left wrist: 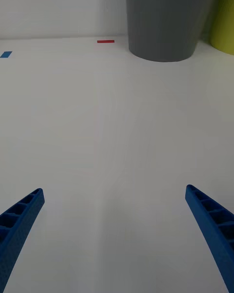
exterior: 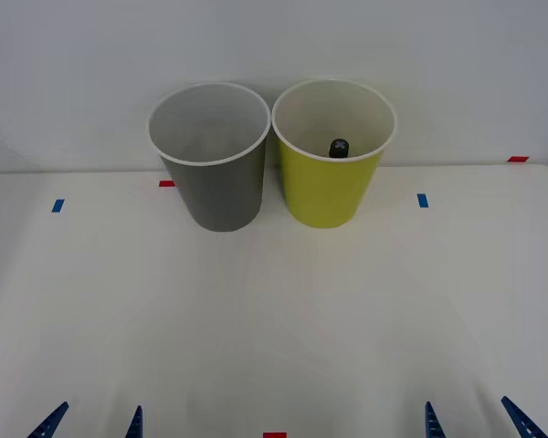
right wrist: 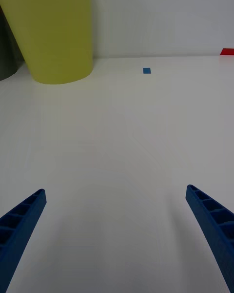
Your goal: Put cans in the gray bin and PET bottles in the light green bin.
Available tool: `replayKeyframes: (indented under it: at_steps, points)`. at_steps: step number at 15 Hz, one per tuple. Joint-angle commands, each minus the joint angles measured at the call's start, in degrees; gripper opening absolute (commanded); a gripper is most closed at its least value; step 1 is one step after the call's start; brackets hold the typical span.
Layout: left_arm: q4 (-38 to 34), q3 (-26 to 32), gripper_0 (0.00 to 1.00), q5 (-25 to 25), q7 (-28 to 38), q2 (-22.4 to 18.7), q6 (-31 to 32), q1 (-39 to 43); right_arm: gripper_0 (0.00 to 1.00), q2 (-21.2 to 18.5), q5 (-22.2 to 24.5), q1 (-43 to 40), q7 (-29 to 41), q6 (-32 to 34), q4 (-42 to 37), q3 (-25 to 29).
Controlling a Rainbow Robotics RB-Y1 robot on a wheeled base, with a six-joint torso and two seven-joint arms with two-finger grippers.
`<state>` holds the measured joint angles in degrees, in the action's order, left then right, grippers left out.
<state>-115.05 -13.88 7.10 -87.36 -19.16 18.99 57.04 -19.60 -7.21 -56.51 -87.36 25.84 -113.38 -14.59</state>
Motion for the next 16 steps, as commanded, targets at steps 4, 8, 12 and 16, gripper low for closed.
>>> replayKeyframes:
  at_steps: [4,8,12,16]
  points:
    - [0.0,0.0,1.0,0.0,0.0,0.0,0.0,0.0,1.0,0.0,0.0,0.0,0.0,0.0,0.0,0.0]
    - [0.0,0.0,1.0,0.0,0.0,0.0,0.0,0.0,1.0,0.0,0.0,0.0,0.0,0.0,0.0,0.0]
    - [0.0,0.0,1.0,0.0,0.0,0.0,0.0,0.0,1.0,0.0,0.0,0.0,0.0,0.0,0.0,0.0]
    - [0.0,0.0,1.0,0.0,0.0,0.0,0.0,0.0,1.0,0.0,0.0,0.0,0.0,0.0,0.0,0.0]
